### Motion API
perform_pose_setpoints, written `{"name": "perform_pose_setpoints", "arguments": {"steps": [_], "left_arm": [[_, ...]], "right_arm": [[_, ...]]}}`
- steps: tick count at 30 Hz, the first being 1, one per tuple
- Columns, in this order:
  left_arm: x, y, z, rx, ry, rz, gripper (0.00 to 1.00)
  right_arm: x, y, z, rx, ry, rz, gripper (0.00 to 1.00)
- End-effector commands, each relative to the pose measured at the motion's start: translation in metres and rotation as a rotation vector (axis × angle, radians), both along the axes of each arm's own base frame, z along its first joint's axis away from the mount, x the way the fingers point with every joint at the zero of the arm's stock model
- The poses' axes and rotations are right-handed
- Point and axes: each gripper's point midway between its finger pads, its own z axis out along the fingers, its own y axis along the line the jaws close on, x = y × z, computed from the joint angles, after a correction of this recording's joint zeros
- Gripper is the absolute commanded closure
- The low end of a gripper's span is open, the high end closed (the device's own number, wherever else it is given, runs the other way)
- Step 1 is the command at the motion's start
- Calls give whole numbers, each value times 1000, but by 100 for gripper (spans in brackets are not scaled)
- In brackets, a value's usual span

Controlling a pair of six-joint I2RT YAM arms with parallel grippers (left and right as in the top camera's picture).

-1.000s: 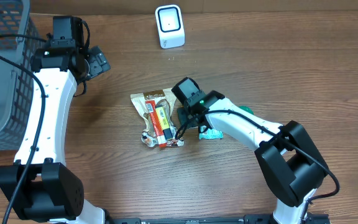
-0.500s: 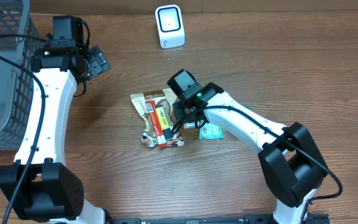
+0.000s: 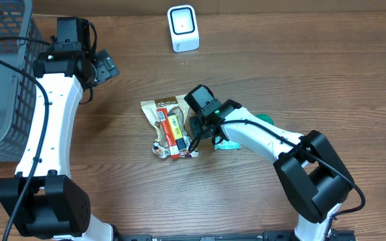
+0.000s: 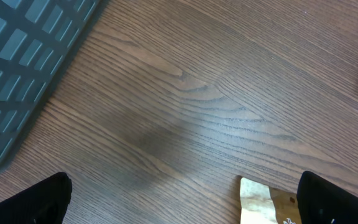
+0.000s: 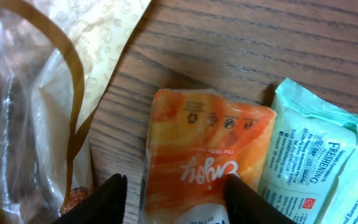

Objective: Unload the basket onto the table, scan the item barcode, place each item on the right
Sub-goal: 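Lower the right gripper and close it on the orange box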

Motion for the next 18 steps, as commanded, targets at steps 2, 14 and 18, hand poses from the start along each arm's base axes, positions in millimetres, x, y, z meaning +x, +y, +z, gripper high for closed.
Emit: {"name": "perform_pose_setpoints", "arguments": {"steps": [2,14,18], "left_arm": [[0,2,6,12,-10,-14,0],[0,2,6,12,-11,-13,0],[0,2,6,12,-10,-14,0]], "right_arm": [[-8,-2,-13,-22,29,10,52],[15,17,40,41,-49,12,46],[11,15,35,27,-31,14,45]]}}
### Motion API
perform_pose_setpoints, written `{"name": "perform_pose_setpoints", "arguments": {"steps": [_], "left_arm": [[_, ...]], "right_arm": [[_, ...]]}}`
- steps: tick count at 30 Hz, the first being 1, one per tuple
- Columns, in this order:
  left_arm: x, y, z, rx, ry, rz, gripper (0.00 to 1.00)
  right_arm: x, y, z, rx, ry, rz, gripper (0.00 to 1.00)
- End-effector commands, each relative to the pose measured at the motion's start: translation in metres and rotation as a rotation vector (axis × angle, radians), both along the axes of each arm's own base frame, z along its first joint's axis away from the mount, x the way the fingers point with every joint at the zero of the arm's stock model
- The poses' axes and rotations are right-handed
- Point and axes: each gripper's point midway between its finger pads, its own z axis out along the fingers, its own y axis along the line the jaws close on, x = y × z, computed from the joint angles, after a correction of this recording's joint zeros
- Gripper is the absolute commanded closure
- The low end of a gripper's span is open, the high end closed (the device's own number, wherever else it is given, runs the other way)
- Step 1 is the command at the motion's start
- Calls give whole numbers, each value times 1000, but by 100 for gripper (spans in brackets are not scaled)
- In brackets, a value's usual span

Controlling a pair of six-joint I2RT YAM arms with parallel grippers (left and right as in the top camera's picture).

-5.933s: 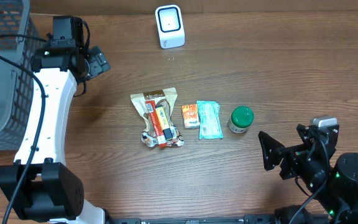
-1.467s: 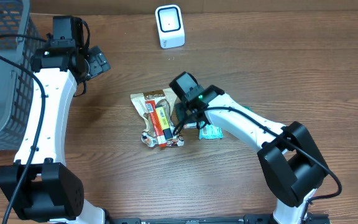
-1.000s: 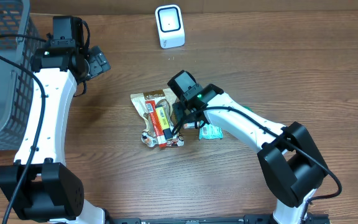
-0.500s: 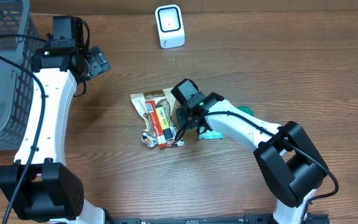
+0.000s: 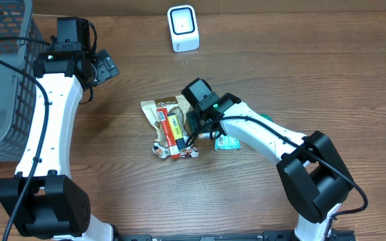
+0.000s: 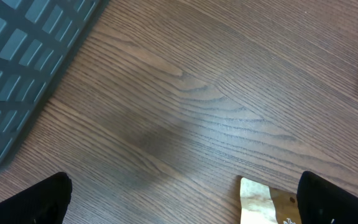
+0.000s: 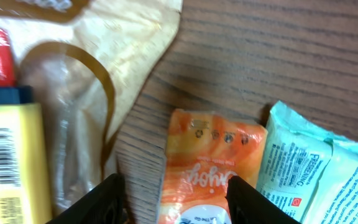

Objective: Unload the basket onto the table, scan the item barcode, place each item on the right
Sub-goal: 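Lower the right gripper and close it on the orange box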

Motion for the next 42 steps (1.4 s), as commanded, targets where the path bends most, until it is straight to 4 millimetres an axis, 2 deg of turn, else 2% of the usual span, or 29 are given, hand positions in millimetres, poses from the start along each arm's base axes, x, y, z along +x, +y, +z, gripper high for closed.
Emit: {"name": "perform_pose_setpoints", "arguments": {"steps": [1,8,20,25,28,32,34,37,42], "left_arm": [[0,2,6,12,-10,-14,0],[0,2,6,12,-11,-13,0],[0,2,6,12,-10,-14,0],[0,2,6,12,-10,-14,0],[0,2,6,12,-10,-14,0],[0,2,6,12,-10,-14,0],[0,2,6,12,-11,-13,0],[0,2,6,12,-10,-14,0],[0,2,6,12,-10,-14,0]], "right_arm": [[1,5,9,12,-14,11,46],[4,-8,-10,-91,-46,-10,44],[-6,-6,-43,-160,-6,16,45],[-12,-4,-51,-158,22,23,45],[-13,-3,-53,-153,32,23,54],[-13,-3,-53,-152,30,23,72],[-11,-1,-50,-147,25,23,78],[-6,4,-32,-131,7,22,87],[0,25,18,-13,-13,41,92]]}}
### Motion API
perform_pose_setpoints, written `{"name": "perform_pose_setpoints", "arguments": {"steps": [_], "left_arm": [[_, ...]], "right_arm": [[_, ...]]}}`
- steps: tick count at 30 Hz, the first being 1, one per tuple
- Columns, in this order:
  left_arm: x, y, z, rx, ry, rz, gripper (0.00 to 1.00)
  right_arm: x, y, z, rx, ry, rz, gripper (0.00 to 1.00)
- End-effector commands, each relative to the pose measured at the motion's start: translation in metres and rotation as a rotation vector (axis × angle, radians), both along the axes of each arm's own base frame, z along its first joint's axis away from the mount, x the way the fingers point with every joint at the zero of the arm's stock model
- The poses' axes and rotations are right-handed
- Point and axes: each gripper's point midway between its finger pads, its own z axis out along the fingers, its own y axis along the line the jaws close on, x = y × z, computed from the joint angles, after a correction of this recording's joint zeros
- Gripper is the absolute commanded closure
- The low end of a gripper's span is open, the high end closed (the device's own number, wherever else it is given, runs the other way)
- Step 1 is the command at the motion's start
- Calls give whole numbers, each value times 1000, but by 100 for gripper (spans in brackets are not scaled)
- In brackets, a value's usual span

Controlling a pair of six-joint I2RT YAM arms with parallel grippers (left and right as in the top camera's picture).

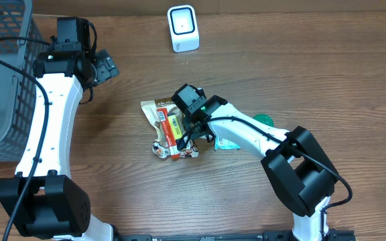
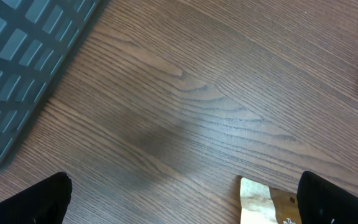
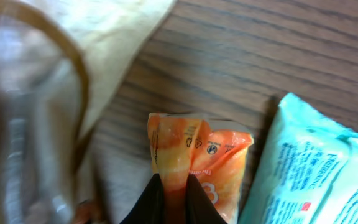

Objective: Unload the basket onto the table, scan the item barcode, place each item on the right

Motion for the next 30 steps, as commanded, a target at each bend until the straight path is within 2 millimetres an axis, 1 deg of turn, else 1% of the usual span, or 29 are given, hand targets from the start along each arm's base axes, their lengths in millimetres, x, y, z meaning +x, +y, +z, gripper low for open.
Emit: {"name": "perform_pose_setpoints", "arguments": {"steps": [1,4,9,11,12,16,18,22,25,30], "left_arm": [[0,2,6,12,-10,-14,0],[0,2,6,12,-11,-13,0],[0,2,6,12,-10,-14,0],[0,2,6,12,-10,-14,0],[0,2,6,12,-10,-14,0],[0,2,6,12,-10,-14,0],[0,2,6,12,-10,-14,0],[0,2,6,12,-10,-14,0],[0,2,6,12,-11,-13,0],[0,2,6,12,-10,-14,0]], "right_arm": [[5,29,46,159,-17,28,93],[1,35,61,256,24,38,94],[-8,35,64,443,196,25,96],[-5,30,65,497,233,7,96],[-1,24,66,543,253,-10,96],[8,16,66,662,285,-31,96],[15,12,64,744,283,-28,96],[17,17,57,852,262,-7,96],[18,18,49,863,247,-18,95],[16,12,32,852,220,-42,95]]}}
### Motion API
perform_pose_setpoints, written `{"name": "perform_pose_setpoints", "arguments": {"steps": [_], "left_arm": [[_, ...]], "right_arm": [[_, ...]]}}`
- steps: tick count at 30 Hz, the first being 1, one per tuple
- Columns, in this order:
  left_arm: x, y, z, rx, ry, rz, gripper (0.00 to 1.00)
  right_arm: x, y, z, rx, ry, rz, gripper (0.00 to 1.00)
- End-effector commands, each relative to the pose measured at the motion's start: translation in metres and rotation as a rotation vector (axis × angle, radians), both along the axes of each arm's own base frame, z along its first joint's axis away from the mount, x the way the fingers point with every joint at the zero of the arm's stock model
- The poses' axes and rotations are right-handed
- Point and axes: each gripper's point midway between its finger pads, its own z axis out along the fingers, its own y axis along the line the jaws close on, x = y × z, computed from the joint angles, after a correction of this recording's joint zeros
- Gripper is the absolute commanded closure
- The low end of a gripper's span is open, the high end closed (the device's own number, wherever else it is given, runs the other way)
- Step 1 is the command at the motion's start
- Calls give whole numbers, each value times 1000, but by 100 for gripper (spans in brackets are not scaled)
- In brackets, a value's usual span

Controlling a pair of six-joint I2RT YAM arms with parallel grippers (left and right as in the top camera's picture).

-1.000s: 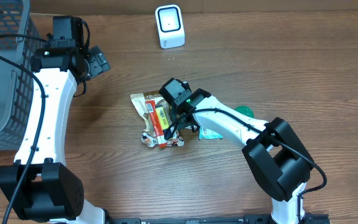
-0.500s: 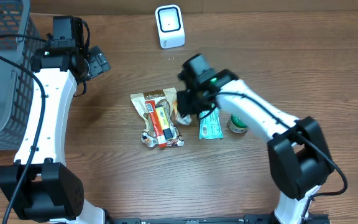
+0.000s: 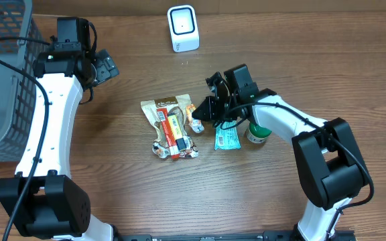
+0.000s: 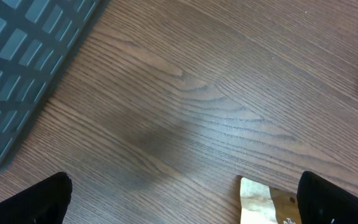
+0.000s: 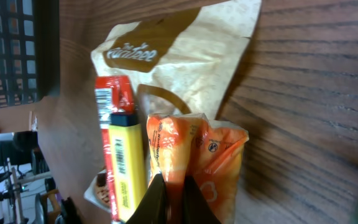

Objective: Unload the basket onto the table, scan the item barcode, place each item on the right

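An orange snack packet (image 5: 199, 155) hangs pinched by its edge in my right gripper (image 5: 171, 186), which is shut on it; overhead the packet (image 3: 196, 120) sits just right of the pile, below the gripper (image 3: 207, 108). The white barcode scanner (image 3: 183, 28) stands at the table's far edge, well beyond the packet. My left gripper (image 4: 185, 208) is open over bare wood at the far left, its dark fingertips (image 4: 42, 199) wide apart with nothing between them.
A pile lies left of the packet: a tan bag (image 3: 159, 107), a yellow bar (image 3: 174, 129) and a red bar (image 3: 161, 124). A teal wipes pack (image 3: 226, 139) and a green-lidded jar (image 3: 259, 132) sit under the right arm. A grey basket fills the left edge.
My right gripper, shut on the orange packet by the pile, now holds it raised off the wood with the wrist turned and the arm swung to the right. The left arm has not moved.
My right gripper stood open with its fingers either side of the orange packet lying between the tan bag and the teal pack. It then showed shut on the packet's edge. Now the packet hangs in it beside the pile. The left arm stayed still.
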Motion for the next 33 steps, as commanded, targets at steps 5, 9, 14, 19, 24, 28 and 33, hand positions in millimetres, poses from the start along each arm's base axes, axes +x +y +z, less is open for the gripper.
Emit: {"name": "perform_pose_setpoints", "arguments": {"steps": [5,9,14,19,24,28,33], "left_arm": [[0,2,6,12,-10,-14,0],[0,2,6,12,-10,-14,0],[0,2,6,12,-10,-14,0],[0,2,6,12,-10,-14,0],[0,2,6,12,-10,-14,0],[0,2,6,12,-10,-14,0],[0,2,6,12,-10,-14,0]], "right_arm": [[-12,-2,-8,26,-2,-10,88],[-15,-3,-12,22,6,-9,87],[-14,-7,-16,-3,2,-24,76],[-13,-7,-16,-6,0,-27,64],[-11,-6,-14,0,-8,-26,51],[-12,-7,-15,-3,-3,-26,50],[-12,-7,-15,-6,-2,-28,50]]}}
